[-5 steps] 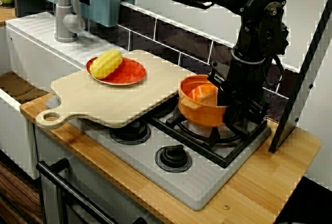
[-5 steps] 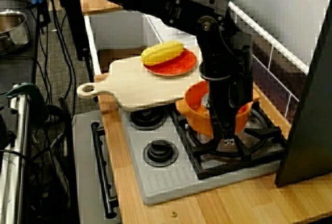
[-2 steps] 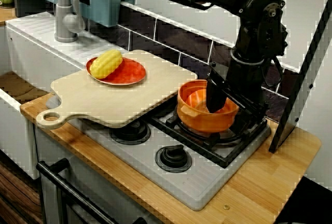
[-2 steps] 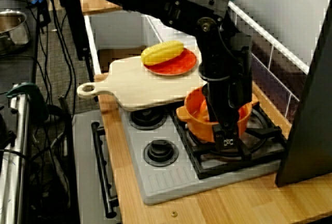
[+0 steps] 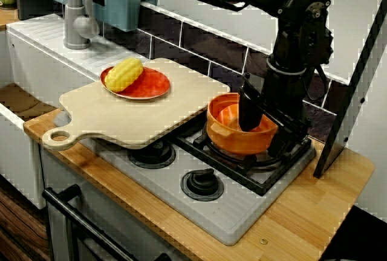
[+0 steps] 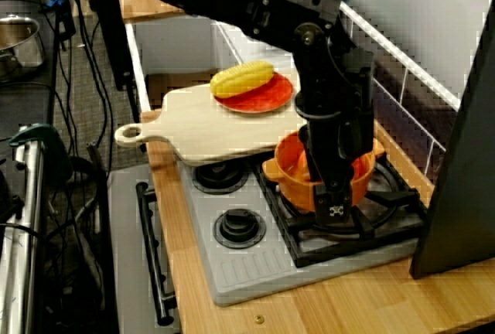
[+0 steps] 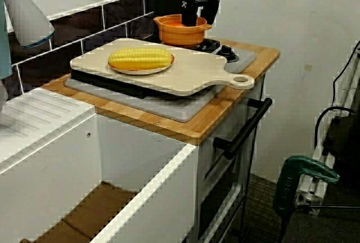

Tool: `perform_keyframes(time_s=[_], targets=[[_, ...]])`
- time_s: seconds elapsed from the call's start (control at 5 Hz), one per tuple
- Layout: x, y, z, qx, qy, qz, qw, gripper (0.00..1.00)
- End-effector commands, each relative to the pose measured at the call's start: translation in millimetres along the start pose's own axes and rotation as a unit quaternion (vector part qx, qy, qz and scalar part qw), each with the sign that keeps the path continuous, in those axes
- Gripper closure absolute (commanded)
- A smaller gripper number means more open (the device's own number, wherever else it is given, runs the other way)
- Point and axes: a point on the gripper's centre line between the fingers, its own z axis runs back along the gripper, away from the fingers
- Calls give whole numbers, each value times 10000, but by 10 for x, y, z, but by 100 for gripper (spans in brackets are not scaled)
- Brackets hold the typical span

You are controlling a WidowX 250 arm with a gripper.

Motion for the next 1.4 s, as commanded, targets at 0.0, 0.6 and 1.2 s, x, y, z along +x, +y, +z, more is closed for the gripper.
perform_keyframes(time_s=[0.0, 0.6, 1.2], targets=[[6, 182, 434, -229, -460, 175, 9985, 0], [-42, 305, 596, -335, -573, 267, 9974, 0], [-127, 523, 638, -305, -563, 363, 9973, 0]])
